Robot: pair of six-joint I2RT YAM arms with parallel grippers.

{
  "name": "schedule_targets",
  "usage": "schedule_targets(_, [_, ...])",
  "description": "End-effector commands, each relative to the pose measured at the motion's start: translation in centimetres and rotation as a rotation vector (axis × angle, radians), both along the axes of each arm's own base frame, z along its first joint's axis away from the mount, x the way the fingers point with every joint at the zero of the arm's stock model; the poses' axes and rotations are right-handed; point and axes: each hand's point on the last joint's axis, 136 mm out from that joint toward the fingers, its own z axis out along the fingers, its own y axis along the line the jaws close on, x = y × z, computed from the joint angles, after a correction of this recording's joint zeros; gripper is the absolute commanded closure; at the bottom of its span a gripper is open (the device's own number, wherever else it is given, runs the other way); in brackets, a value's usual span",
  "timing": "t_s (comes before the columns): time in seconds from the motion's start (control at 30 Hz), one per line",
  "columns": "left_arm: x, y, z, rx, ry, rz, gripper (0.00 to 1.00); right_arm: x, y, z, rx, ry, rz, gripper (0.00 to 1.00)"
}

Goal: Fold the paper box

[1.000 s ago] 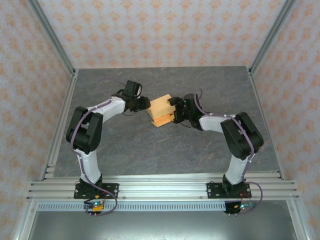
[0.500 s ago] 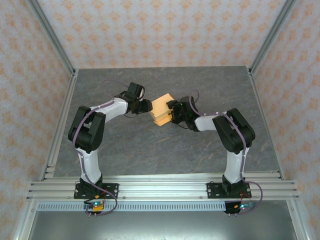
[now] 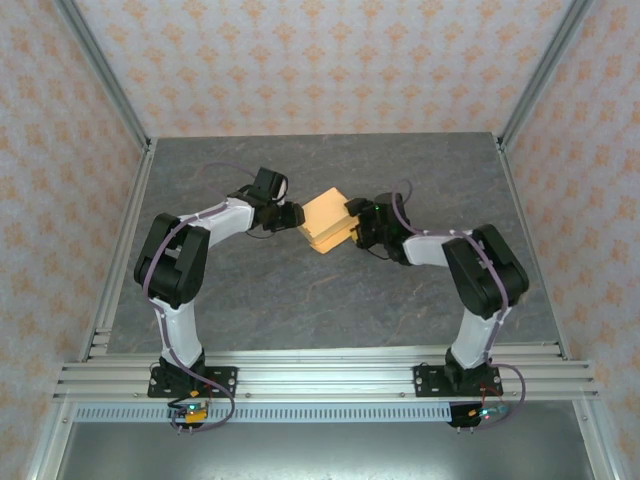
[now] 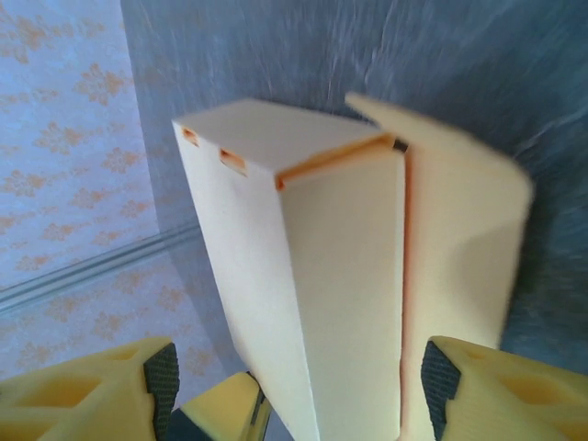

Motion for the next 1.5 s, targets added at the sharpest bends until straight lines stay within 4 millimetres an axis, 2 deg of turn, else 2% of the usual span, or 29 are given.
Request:
schedule_targets(0.0, [-2.6, 0.3, -1.2, 0.024, 0.064, -0.016, 0.58, -1.3, -2.4, -0.5, -0.079, 0.023, 0.004, 0.27])
schedule_targets(0.13, [-3.0, 0.8, -2.1, 0.037, 0.096, 0.002, 0.58, -2.2, -2.1, -1.7, -0.035, 0.053, 0.010, 0.29])
schedule_targets(0.23, [-3.1, 0.7, -2.5, 0.011, 0.106, 0.017, 0.58, -2.2, -1.3, -2.5, 0.000, 0.044, 0.009, 0.36])
schedule_targets(0.43, [-3.1, 0.2, -2.3, -0.033, 0.122, 0.031, 0.58, -0.7, -0.4, -3.4, 0.025, 0.012, 0.011, 0.51])
schedule_targets(0.73, [-3.3, 0.2, -2.0, -0.096, 0.151, 0.063, 0.58, 0.3, 1.0, -4.6, 0.061, -0.008, 0.023, 0.61])
schedule_targets(0.83, [-3.2, 0.9, -2.0, -0.105, 0.166, 0.102, 0.58, -0.2, 0.7, -4.6, 0.059, 0.006, 0.011, 0.59])
schedule_targets(0.9, [-3.1, 1.8, -2.3, -0.104, 0.182, 0.144, 0.58, -1.1, -0.1, -5.2, 0.004, 0.081, -0.004, 0.48])
schedule_targets(1.1, [-2.7, 2.7, -2.6, -0.131, 0.201, 0.190, 0.58, -2.0, -2.5, -3.6, -0.238, 0.114, 0.035, 0.41])
schedule_targets(1.13, [-2.7, 2.8, -2.6, -0.134, 0.207, 0.200, 0.58, -1.8, -2.8, -3.5, -0.254, 0.106, 0.038, 0.41])
schedule_targets(1.17, [-2.9, 3.0, -3.9, -0.136, 0.240, 0.215, 0.58, -1.6, -2.7, -3.5, -0.256, 0.099, 0.047, 0.41])
schedule_targets(1.27, [-3.0, 3.4, -5.2, -0.169, 0.280, 0.245, 0.59, -1.0, -1.7, -4.0, -0.218, 0.088, 0.082, 0.45])
schedule_targets(1.47, [-3.1, 3.2, -5.6, -0.189, 0.295, 0.237, 0.59, 0.4, 0.4, -4.6, -0.140, 0.066, 0.108, 0.55])
